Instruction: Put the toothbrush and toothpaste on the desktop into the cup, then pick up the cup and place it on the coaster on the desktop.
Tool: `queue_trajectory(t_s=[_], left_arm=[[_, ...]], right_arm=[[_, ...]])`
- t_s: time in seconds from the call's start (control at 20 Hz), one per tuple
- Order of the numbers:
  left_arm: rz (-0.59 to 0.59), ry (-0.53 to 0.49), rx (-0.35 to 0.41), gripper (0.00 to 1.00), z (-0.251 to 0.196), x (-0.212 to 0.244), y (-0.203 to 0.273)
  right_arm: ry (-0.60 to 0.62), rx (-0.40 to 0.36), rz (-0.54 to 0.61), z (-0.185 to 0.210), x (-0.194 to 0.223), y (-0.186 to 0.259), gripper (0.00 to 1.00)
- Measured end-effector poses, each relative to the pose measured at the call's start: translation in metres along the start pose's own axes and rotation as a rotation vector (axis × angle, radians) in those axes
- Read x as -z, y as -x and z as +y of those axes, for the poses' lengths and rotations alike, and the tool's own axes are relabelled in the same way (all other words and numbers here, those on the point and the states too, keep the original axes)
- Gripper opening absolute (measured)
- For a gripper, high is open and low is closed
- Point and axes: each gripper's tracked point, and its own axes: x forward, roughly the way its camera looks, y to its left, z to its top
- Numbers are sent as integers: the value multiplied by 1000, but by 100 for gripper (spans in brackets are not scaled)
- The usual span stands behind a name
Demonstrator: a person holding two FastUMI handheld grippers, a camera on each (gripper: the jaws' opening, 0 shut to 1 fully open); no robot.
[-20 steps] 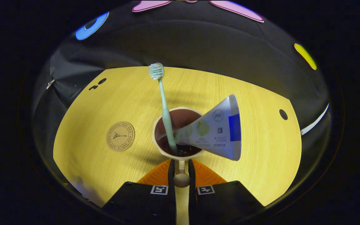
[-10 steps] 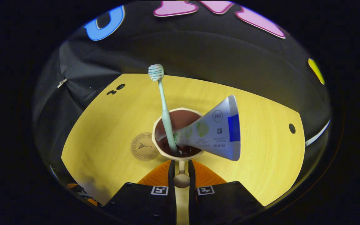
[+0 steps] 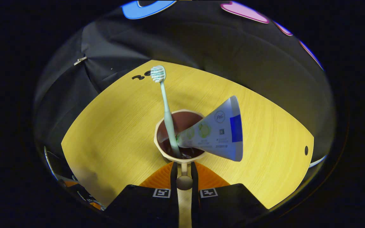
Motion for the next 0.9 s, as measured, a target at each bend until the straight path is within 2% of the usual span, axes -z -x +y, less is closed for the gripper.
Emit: queue_trajectory(t_s=[0.35, 0.5, 0.75, 0.8, 0.9], left_arm=[[3, 26, -21, 88, 12, 2, -3], [6, 27, -27, 88, 16, 2, -5], [6, 17, -28, 88, 16, -2, -6], [7, 15, -29, 88, 15, -2, -7], [7, 14, -23, 88, 10, -7, -5]], right_arm=[[24, 16, 28, 5, 5, -14, 19], [-3, 14, 57, 3, 14, -22, 29], [-76, 3, 8, 2, 2, -12, 34], [-92, -6, 12, 4, 2, -8, 44], [-112, -7, 15, 2, 6, -2, 49]])
